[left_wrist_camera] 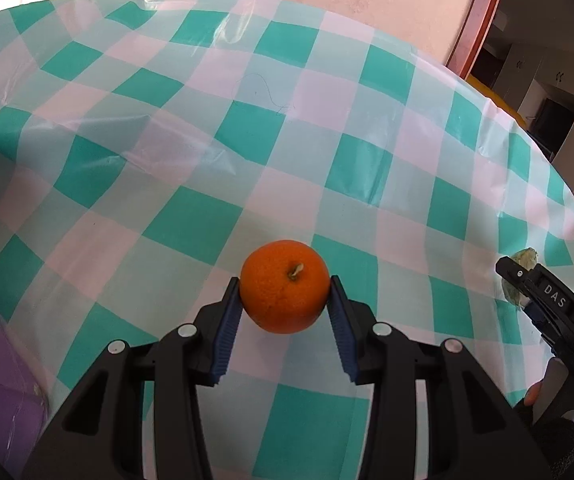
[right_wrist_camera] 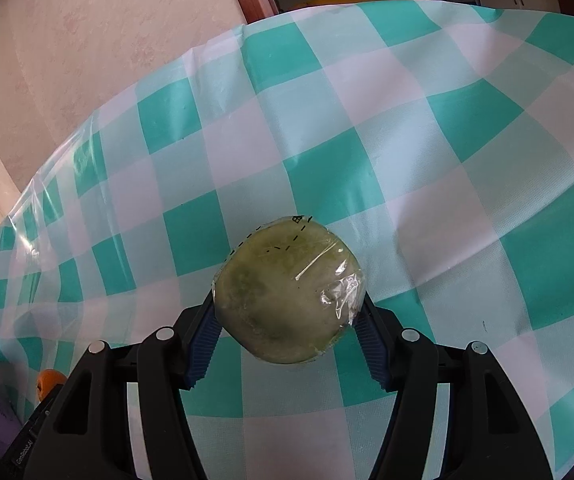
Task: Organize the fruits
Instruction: 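Carry the mandarin and cabbage half in both tools over the box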
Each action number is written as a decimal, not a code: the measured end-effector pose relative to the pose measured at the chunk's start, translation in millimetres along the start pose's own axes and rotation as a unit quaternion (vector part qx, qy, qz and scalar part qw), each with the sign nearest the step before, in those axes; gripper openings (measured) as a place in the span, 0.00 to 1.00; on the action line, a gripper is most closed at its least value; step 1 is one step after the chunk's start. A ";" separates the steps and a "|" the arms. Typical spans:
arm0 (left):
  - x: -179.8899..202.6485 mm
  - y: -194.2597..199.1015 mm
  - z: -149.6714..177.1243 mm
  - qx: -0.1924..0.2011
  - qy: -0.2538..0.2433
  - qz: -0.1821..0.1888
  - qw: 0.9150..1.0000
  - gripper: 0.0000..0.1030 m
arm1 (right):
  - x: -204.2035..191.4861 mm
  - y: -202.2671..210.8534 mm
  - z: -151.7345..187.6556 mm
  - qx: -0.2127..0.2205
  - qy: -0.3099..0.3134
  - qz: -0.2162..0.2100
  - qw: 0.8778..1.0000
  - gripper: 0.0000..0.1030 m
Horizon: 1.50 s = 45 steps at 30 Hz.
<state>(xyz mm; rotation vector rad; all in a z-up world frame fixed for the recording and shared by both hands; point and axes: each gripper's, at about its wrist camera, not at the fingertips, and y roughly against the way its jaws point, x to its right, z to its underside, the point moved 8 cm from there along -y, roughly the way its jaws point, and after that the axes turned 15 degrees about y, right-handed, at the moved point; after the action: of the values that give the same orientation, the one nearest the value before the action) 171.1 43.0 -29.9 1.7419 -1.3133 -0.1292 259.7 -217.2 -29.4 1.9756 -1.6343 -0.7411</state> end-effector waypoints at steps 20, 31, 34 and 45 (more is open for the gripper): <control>-50.4 89.0 82.2 -0.004 -0.065 0.021 0.998 0.42 | -81.9 103.5 105.0 -0.015 0.053 -0.012 0.998 0.58; -63.1 156.4 115.5 0.040 -0.107 0.058 0.992 0.42 | -111.5 157.1 153.7 -0.025 0.075 -0.066 0.995 0.59; -60.3 186.2 112.8 0.073 -0.120 0.073 0.987 0.42 | -127.0 171.6 149.2 -0.009 0.083 -0.087 0.993 0.59; -97.4 284.2 65.1 0.164 -0.091 0.095 0.978 0.42 | -213.5 232.1 122.4 0.057 0.153 -0.165 0.973 0.59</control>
<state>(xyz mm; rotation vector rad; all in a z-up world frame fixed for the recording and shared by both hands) -108.0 80.5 93.4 1.8990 -1.7060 0.0430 -22.5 -51.3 55.7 2.3426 -1.2083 -0.4298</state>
